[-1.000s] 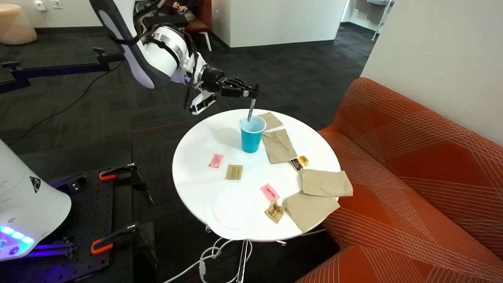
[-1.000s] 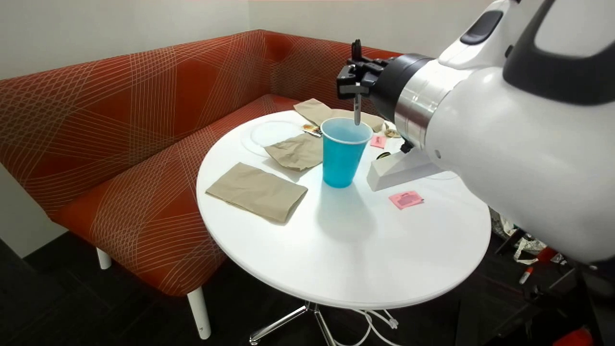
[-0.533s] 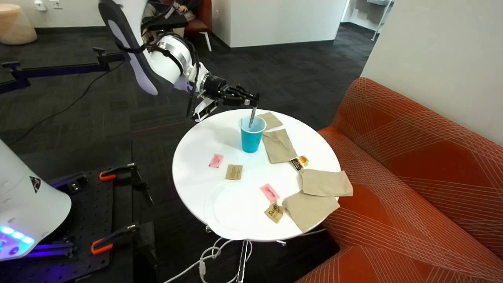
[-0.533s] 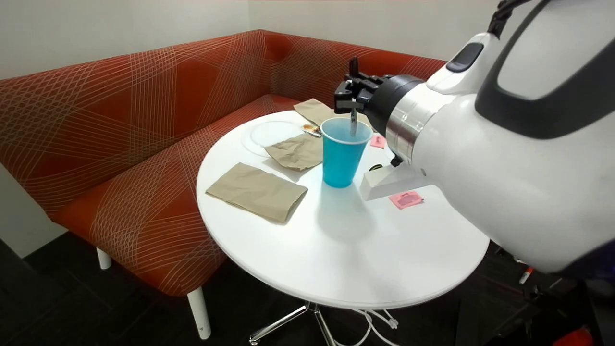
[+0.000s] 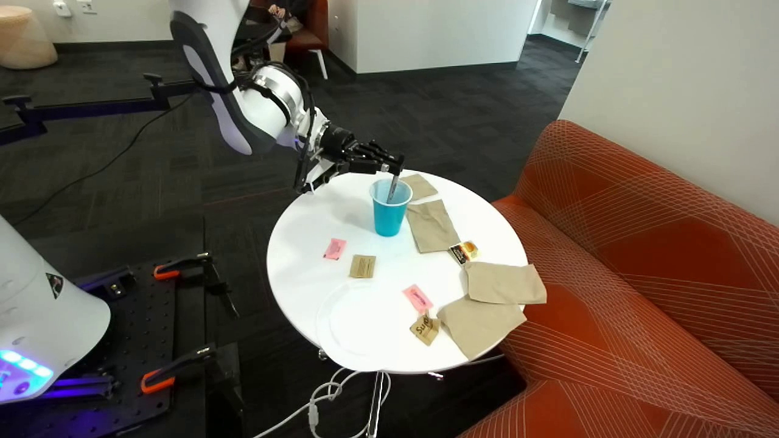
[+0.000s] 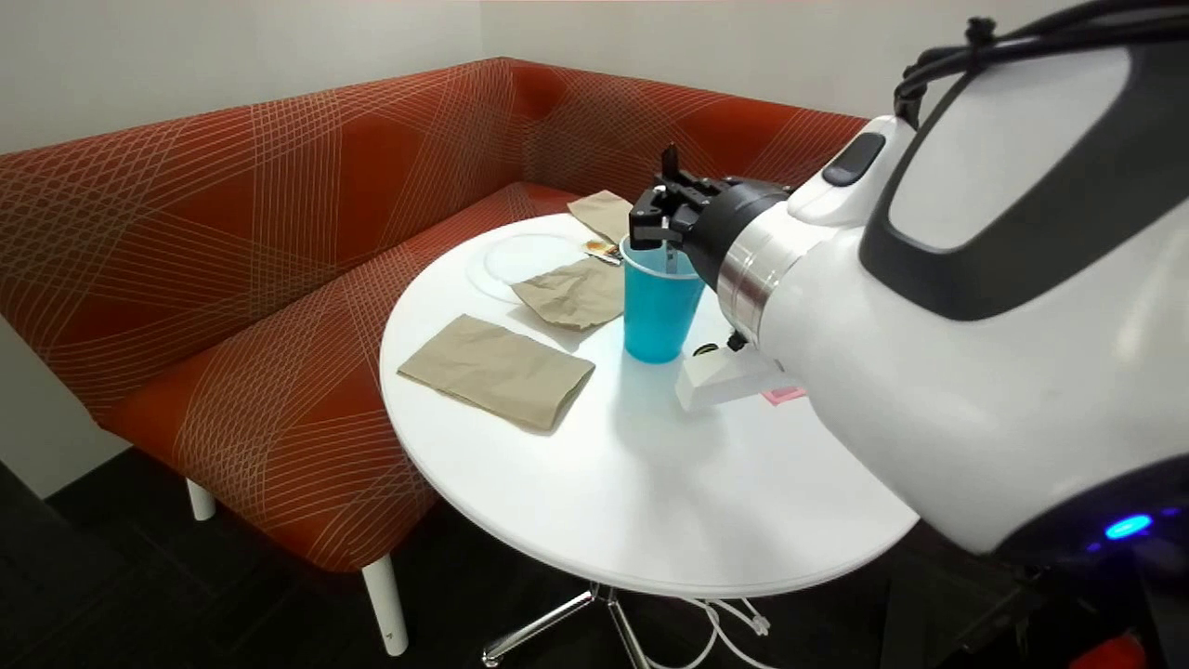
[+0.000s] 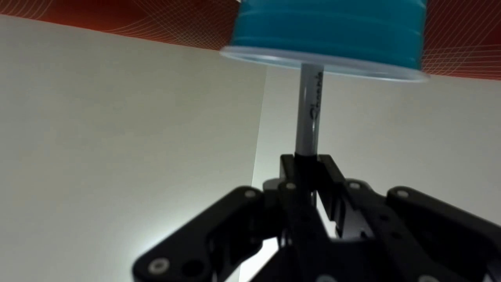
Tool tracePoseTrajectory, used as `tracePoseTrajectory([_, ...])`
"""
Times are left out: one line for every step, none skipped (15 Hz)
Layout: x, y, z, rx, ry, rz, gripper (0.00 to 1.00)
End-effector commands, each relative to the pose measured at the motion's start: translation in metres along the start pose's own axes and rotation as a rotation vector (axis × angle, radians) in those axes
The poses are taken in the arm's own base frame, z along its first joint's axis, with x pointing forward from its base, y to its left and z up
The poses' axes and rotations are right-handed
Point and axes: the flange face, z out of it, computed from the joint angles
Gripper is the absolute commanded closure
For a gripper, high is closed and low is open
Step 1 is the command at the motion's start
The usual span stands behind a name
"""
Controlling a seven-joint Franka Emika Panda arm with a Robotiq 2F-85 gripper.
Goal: Put the marker inside the cup
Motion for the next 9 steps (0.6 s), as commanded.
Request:
tracePoseTrajectory([-0.01, -0.006, 0.007, -0.019, 0.023, 0.031, 0.96])
tracePoseTrajectory([-0.013, -0.006, 0.007, -0.022, 0.021, 0.028, 0.96])
tracePoseTrajectory([-0.016, -0.007, 0.008, -0.025, 0.019, 0.027, 0.96])
tracePoseTrajectory([-0.018, -0.007, 0.008, -0.028, 0.021, 0.025, 0.96])
tracePoseTrajectory([-0.021, -0.007, 0.008, -0.031, 0.021, 0.025, 0.96])
tracePoseTrajectory([-0.023, -0.007, 0.007, -0.033, 0.021, 0.027, 0.96])
tracePoseTrajectory([-0.024, -0.007, 0.009, -0.034, 0.021, 0.028, 0.67])
tracePoseTrajectory([-0.025, -0.007, 0.009, -0.039, 0.028, 0.03, 0.56])
tracePoseTrajectory([-0.027, -0.006, 0.003, -0.041, 0.032, 0.031, 0.49])
